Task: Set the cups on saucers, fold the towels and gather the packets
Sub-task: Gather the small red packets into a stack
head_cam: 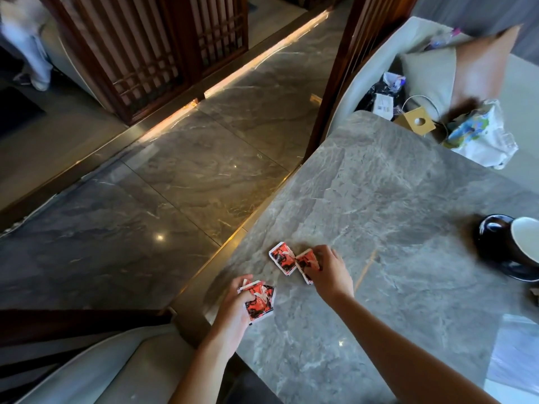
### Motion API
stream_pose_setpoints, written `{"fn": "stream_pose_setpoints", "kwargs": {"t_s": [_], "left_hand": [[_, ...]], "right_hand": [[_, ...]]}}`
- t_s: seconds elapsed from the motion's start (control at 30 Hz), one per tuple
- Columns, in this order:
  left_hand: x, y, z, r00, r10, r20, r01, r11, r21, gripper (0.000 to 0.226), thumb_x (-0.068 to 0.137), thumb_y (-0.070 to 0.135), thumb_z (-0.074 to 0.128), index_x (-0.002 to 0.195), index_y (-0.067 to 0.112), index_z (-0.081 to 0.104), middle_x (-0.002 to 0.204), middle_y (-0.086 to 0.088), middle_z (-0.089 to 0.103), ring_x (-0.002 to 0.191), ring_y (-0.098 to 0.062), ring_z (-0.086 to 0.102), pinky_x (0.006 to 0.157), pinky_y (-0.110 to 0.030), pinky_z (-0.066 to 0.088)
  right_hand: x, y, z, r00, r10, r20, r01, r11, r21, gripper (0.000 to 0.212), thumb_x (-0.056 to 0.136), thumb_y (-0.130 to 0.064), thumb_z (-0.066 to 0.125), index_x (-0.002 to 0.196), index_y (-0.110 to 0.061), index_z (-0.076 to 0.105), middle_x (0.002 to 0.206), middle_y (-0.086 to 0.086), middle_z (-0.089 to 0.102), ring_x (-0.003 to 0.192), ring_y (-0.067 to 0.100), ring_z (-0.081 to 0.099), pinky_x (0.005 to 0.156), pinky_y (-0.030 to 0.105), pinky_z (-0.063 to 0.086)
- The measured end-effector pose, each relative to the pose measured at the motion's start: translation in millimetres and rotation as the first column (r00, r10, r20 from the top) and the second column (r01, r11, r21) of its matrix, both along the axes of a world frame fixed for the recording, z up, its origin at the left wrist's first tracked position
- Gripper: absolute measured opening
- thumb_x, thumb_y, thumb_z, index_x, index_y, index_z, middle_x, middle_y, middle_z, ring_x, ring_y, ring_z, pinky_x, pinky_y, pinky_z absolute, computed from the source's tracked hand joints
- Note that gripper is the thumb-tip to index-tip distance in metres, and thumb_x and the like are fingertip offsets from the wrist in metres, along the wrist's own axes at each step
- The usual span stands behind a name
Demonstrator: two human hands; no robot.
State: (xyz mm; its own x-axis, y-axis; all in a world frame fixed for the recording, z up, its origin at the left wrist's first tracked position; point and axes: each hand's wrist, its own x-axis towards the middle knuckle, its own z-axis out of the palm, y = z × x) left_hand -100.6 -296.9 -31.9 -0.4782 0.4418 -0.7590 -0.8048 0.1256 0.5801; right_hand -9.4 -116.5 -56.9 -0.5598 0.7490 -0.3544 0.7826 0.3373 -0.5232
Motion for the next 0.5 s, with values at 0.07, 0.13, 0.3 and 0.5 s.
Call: {"fn": "stream_pose_setpoints", "kwargs": {"t_s": [0.07,0.13,0.3,0.5], "left_hand": [[-2.2,1.6,-1.9,1.000,0.026,0.010,-0.026,1.000,-0.018,0.031,0.082,-0.010,0.040,0.095,0.016,0.051,0.097,-0.017,0.058,0.082,-0.028,0.058,0.067,-0.031,0.043],[-2.4,3.3,-2.4,1.000,0.022,0.022,-0.021,0.999,-0.033,0.028,0.083,-0.008,0.043,0.093,0.016,0.053,0.097,-0.015,0.060,0.086,-0.030,0.060,0.074,-0.035,0.045],[2.5,9.2,4.4,0.998,-0.051,-0.027,0.050,0.998,-0.032,0.024,0.086,-0.005,0.047,0.092,0.014,0.061,0.082,-0.008,0.070,0.080,-0.024,0.065,0.083,-0.041,0.049],[6.1,14.4,7.3,0.997,0.017,0.078,-0.016,1.000,-0.007,0.020,0.093,0.019,0.045,0.096,0.009,0.062,0.089,-0.014,0.068,0.085,-0.024,0.064,0.073,-0.035,0.051]], "right_hand": [[6.3,4.3,-0.1,0.999,-0.049,-0.012,0.048,0.998,-0.043,0.015,0.085,-0.020,0.058,0.100,-0.018,0.062,0.097,0.004,0.063,0.092,0.028,0.059,0.065,0.031,0.039],[12.2,5.4,1.7,0.981,-0.155,-0.119,0.135,0.978,-0.160,0.009,0.088,-0.016,0.057,0.082,-0.013,0.063,0.074,0.004,0.063,0.072,0.025,0.057,0.059,0.030,0.036],[7.6,-16.9,25.6,0.930,-0.112,-0.349,-0.090,0.853,-0.514,0.013,0.090,-0.004,0.059,0.077,-0.002,0.061,0.061,0.002,0.054,0.050,0.004,0.048,0.052,0.022,0.041],[-8.5,-43.1,33.0,0.941,0.138,-0.310,-0.247,0.905,-0.347,0.015,0.083,-0.013,0.065,0.077,-0.026,0.061,0.045,-0.015,0.048,0.046,0.001,0.041,0.054,0.019,0.034]]}}
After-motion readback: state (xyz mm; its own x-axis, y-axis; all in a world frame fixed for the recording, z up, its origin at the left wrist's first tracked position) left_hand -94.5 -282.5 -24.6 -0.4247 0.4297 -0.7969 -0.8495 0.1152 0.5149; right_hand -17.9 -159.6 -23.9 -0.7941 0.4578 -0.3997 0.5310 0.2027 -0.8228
